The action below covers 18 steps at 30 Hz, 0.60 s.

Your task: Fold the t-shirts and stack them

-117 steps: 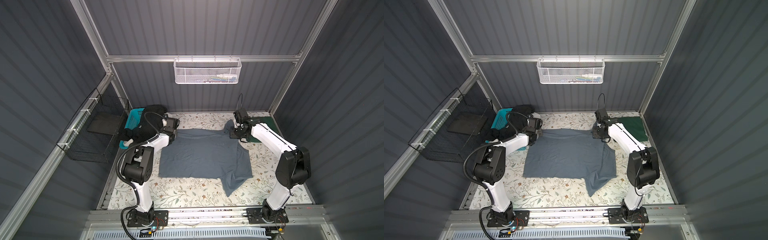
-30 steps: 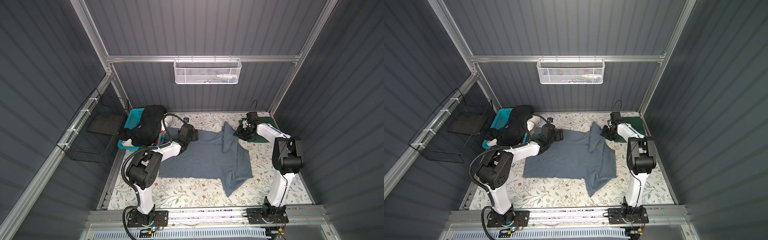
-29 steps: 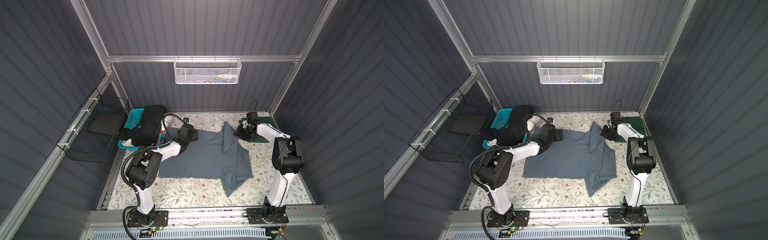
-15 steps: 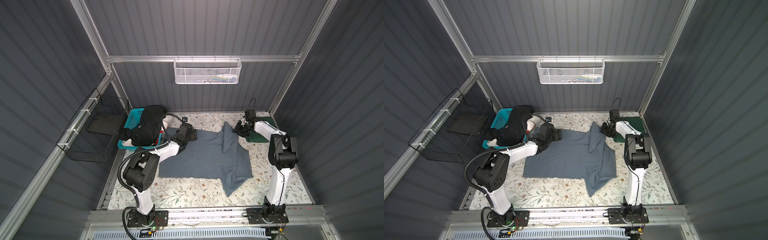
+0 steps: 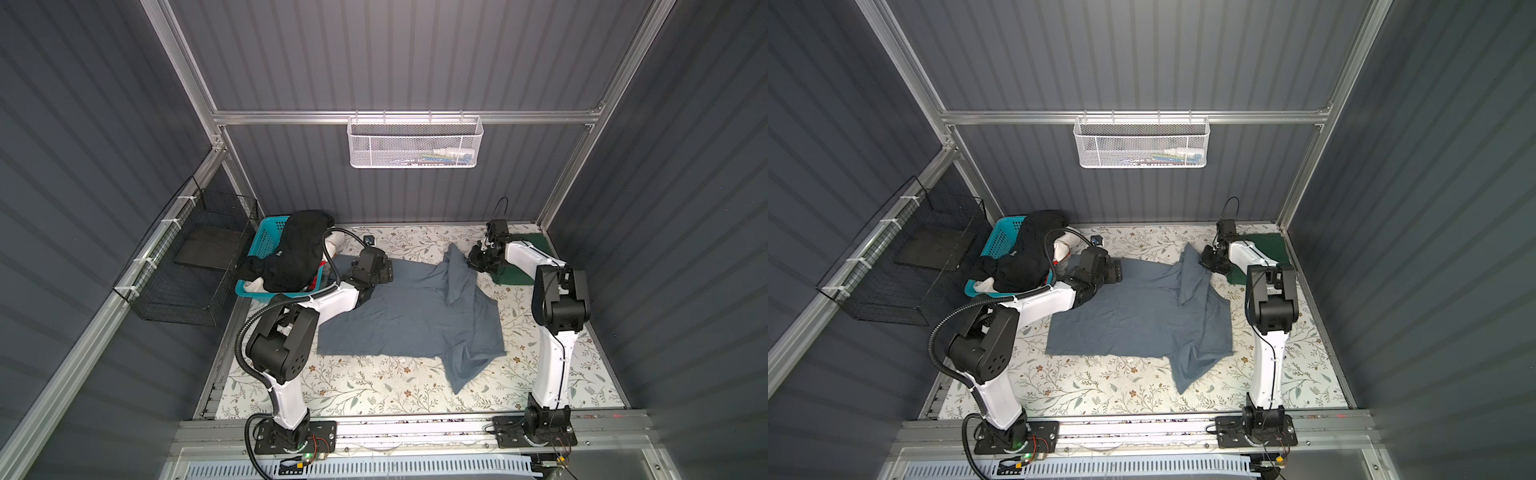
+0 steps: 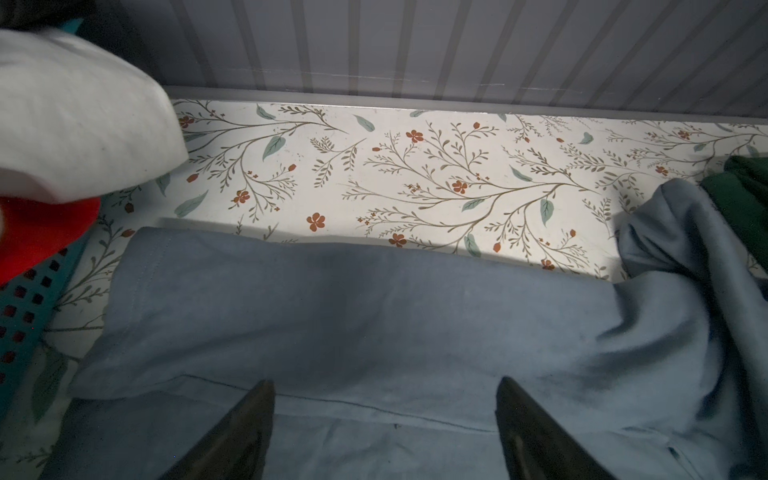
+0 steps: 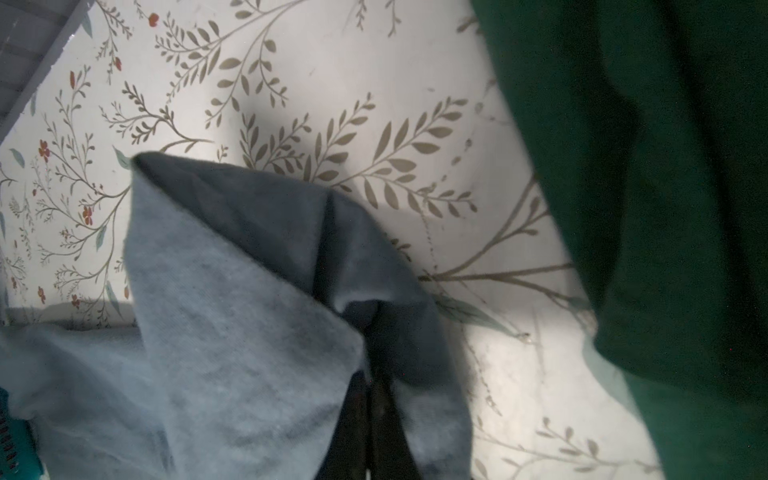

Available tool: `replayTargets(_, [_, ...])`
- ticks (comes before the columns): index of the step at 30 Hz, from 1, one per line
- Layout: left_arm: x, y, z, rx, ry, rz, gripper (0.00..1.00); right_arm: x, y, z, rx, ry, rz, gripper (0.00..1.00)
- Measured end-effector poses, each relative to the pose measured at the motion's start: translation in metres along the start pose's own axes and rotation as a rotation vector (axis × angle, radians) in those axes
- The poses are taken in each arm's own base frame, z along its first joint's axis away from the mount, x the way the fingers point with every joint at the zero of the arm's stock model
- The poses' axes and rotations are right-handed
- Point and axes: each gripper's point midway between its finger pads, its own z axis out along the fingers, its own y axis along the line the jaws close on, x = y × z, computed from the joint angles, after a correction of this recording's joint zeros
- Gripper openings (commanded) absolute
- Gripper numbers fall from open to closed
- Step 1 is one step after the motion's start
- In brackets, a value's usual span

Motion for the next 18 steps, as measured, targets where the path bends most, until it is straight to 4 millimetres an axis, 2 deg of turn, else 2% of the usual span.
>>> replayTargets(5, [0.001,0.002,0.0,-0.01,0.005,0.003,0.84,-0.007,-0.001,-0.016,0.037,-0.036,-0.006,0.0])
replayTargets(7, [0.001,0.003,0.0,-0.014,0.004,0.004,0.84,-0.011,-0.001,-0.031,0.06,-0.072,-0.011,0.0])
replayTargets(11, [0.002,0.003,0.0,-0.018,0.006,0.007,0.84,-0.012,-0.001,-0.076,0.091,-0.154,-0.013,0.0])
replayTargets(14, [0.001,0.004,0.0,-0.021,0.005,0.008,0.84,0.001,-0.004,-0.105,0.108,-0.203,0.001,0.0])
replayTargets(18, [0.001,0.004,0.0,-0.021,0.004,0.007,0.84,0.03,-0.008,-0.12,0.13,-0.204,0.006,0.0])
